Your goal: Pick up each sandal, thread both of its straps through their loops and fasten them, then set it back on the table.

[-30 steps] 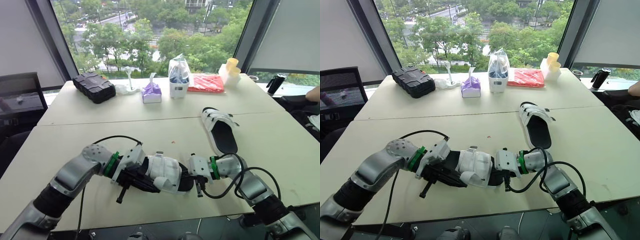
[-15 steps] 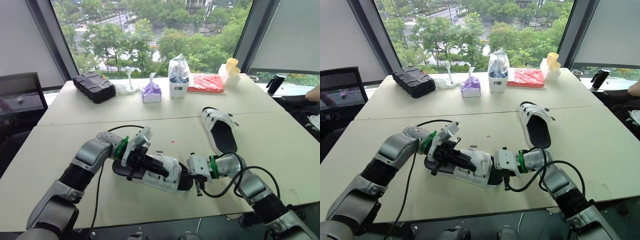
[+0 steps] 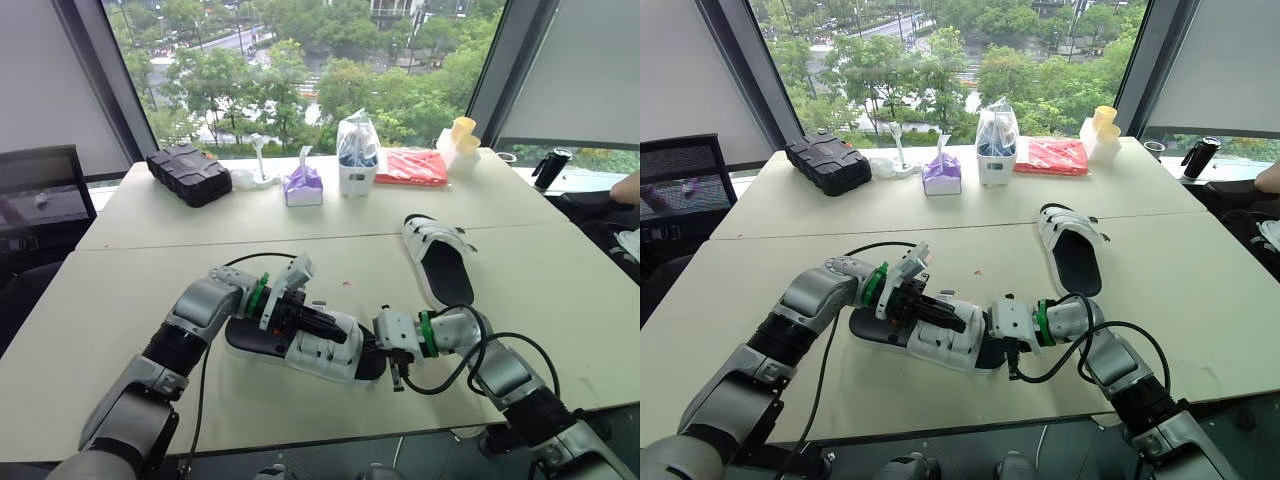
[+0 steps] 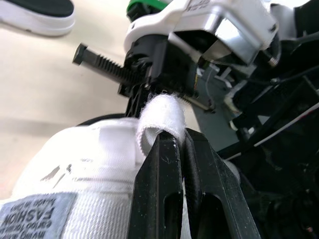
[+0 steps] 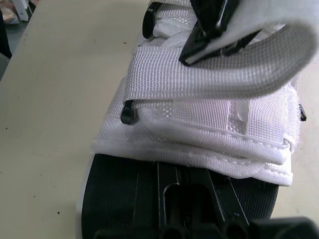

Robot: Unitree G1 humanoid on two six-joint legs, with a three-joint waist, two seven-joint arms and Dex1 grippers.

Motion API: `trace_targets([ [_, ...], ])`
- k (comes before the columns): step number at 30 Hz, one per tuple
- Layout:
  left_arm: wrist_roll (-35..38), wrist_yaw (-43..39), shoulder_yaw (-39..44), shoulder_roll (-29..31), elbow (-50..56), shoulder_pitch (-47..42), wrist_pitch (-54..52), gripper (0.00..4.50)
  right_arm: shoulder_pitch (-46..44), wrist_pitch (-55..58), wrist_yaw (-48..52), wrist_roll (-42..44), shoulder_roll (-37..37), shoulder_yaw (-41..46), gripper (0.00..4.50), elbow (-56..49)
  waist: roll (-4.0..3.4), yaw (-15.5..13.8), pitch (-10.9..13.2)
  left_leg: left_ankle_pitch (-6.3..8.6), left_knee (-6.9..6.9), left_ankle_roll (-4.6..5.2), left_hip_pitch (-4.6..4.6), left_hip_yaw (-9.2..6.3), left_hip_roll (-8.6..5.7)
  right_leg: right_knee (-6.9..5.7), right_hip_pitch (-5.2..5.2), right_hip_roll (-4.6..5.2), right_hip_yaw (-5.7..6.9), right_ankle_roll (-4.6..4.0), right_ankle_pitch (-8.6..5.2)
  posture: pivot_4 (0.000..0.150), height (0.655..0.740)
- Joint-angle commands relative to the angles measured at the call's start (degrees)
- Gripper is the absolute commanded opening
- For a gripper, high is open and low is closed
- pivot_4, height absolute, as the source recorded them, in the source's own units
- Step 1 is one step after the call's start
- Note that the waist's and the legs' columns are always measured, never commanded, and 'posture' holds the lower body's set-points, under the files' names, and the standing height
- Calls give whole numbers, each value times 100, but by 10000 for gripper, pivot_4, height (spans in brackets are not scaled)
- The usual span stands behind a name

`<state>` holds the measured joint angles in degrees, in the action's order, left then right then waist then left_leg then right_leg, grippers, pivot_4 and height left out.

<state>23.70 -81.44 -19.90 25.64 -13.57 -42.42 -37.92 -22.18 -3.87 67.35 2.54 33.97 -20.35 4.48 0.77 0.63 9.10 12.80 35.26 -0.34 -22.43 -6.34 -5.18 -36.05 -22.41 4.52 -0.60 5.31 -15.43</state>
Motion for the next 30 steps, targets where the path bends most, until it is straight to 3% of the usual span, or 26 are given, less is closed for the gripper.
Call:
trace_targets([
  [1, -199, 88, -80, 7, 21, -127, 34, 3440, 254, 190, 70, -405, 15, -426, 0, 444, 0, -1, 0, 0, 0, 0, 0, 0, 0, 0, 0, 0, 0, 0, 0, 1500, 7400],
  [3, -267, 210, -117, -56, -6, -135, -34, 9540, 255, 192, 68, -406, 11, -428, 0, 448, 0, -3, -1, 0, 0, 0, 2, 0, 0, 0, 2, 0, 0, 0, 0, 1500, 7400],
  [10, -490, 842, -148, -355, -135, -176, -184, 42134, 233, 204, 70, -399, 6, -424, 0, 451, 4, -7, -7, 0, 2, 0, 13, -2, 0, 0, 16, 1, 0, -13, -7, 1500, 7400],
  [17, -829, 1479, -53, -608, -325, -146, 80, 42134, 248, 201, 51, -405, -2, -428, 0, 451, 6, -8, -13, 0, 3, 0, 19, -2, 0, -1, 22, 1, 1, -10, -6, 1500, 7400],
  [30, -880, 1720, 215, -815, -372, -278, 365, 42134, 234, 205, 45, -412, -49, -444, 0, 465, 10, -5, -14, -1, 2, -1, 19, -2, 0, -1, 21, 0, 1, 3, 1, 1500, 7400],
])
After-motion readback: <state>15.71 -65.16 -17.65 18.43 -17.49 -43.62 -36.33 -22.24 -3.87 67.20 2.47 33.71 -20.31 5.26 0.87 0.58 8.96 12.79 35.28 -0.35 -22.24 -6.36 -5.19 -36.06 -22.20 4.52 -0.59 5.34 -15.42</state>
